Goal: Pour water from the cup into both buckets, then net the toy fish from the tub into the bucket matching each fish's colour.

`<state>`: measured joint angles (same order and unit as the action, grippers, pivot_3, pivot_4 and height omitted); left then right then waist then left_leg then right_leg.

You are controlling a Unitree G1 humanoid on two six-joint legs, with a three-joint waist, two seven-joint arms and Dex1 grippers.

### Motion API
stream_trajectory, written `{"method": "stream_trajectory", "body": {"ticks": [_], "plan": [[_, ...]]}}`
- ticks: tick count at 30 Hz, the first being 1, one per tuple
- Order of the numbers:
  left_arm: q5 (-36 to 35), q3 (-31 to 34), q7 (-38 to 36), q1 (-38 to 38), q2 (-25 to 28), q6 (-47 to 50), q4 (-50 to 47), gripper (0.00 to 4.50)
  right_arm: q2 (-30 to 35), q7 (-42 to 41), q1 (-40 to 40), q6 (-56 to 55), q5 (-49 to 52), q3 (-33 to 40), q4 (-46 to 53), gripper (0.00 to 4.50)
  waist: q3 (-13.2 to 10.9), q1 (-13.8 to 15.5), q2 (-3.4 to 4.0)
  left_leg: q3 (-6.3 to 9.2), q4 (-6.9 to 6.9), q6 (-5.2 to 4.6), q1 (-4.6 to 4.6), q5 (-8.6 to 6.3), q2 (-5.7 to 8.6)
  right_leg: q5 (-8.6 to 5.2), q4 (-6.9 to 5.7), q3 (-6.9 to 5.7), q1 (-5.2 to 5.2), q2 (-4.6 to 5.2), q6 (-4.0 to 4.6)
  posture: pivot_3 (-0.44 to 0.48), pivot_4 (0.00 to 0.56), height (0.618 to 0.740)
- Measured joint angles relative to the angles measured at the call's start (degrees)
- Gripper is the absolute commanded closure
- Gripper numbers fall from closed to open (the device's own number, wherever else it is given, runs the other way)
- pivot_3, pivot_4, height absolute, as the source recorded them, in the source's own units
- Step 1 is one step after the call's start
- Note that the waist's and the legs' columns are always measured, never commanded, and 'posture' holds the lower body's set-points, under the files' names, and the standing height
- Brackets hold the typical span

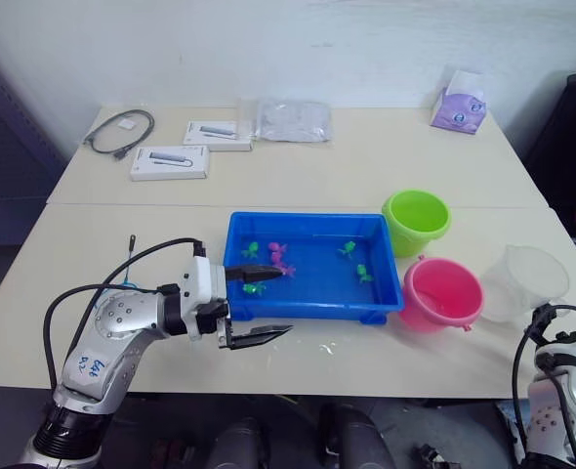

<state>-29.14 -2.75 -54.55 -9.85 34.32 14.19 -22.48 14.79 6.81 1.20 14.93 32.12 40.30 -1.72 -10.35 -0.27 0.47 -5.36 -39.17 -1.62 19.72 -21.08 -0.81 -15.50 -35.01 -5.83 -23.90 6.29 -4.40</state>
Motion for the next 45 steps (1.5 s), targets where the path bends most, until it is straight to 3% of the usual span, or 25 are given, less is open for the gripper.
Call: {"method": "stream_trajectory", "body": {"ticks": [6, 7, 16, 23, 29, 35, 45], "plan": [[0.3, 0.0, 0.5, 0.0, 0.0, -0.3, 0.0, 0.0, 1.0, -2.7, 0.6, -0.1, 0.1, 0.0, -0.8, 4.03, 0.0, 0.1, 0.0, 0.01, 0.0, 0.0, 0.01, 0.0, 0.0, 0.0, 0.01, -0.01, 0.0, 0.01, 0.0, 0.0, 0.15, 0.74], [0.3, 0.0, 0.7, 0.1, 0.0, -0.4, 0.0, 0.0, 1.0, -2.9, 0.6, -0.1, 0.1, 0.0, -0.8, 4.4, 0.0, 0.2, 0.0, 0.01, 0.0, -0.01, 0.01, 0.0, 0.0, 0.0, 0.02, -0.01, 0.0, 0.02, 0.0, 0.0, 0.15, 0.74], [0.4, 0.0, 1.2, -0.8, -0.6, -0.7, 0.2, 0.0, 3.9, -5.1, -3.2, 3.1, 2.9, 0.9, 5.1, 4.4, -0.1, 0.1, 0.22, 0.01, 0.01, -0.01, 0.02, 0.0, 0.0, 0.0, 0.03, -0.01, 0.01, 0.02, -0.01, 0.0, 0.15, 0.74], [0.3, -0.6, -0.1, -4.1, -2.8, -0.6, 2.1, 0.0, 19.7, -17.8, -14.3, 4.1, -1.6, 0.7, 16.6, 4.4, -0.2, 0.2, 0.45, -0.02, 0.01, -0.07, 0.01, -0.02, 0.04, 0.03, 0.1, -0.01, 0.06, -0.01, -0.06, 0.0, 0.15, 0.74], [0.4, -2.6, -2.8, -6.1, -4.3, -0.6, 5.8, 0.0, 25.9, -25.6, -17.4, 2.5, -6.2, 0.8, 19.9, 4.4, -0.2, 0.4, 0.38, -0.01, 0.02, -0.05, -0.02, -0.02, 0.03, 0.03, 0.15, -0.04, 0.09, -0.06, -0.06, 0.0, 0.15, 0.74], [0.4, -4.3, -3.9, -8.1, -6.8, -0.6, 7.7, 0.0, 29.0, -27.9, -17.2, -5.0, -17.7, -1.6, 22.9, 4.4, -0.2, 0.4, 0.32, 0.0, 0.01, -0.03, -0.01, -0.01, 0.04, 0.04, 0.19, -0.05, 0.11, -0.06, -0.09, 0.0, 0.15, 0.74], [1.8, -4.9, -4.0, -8.6, -7.3, -1.7, 9.8, 0.0, 28.1, -25.5, -15.0, -14.5, -33.5, -6.5, 23.2, 4.4, -0.3, 0.4, 0.29, 0.0, 0.01, 0.02, -0.01, 0.02, 0.04, 0.05, 0.22, -0.06, 0.11, -0.07, -0.09, 0.0, 0.15, 0.74]]}}
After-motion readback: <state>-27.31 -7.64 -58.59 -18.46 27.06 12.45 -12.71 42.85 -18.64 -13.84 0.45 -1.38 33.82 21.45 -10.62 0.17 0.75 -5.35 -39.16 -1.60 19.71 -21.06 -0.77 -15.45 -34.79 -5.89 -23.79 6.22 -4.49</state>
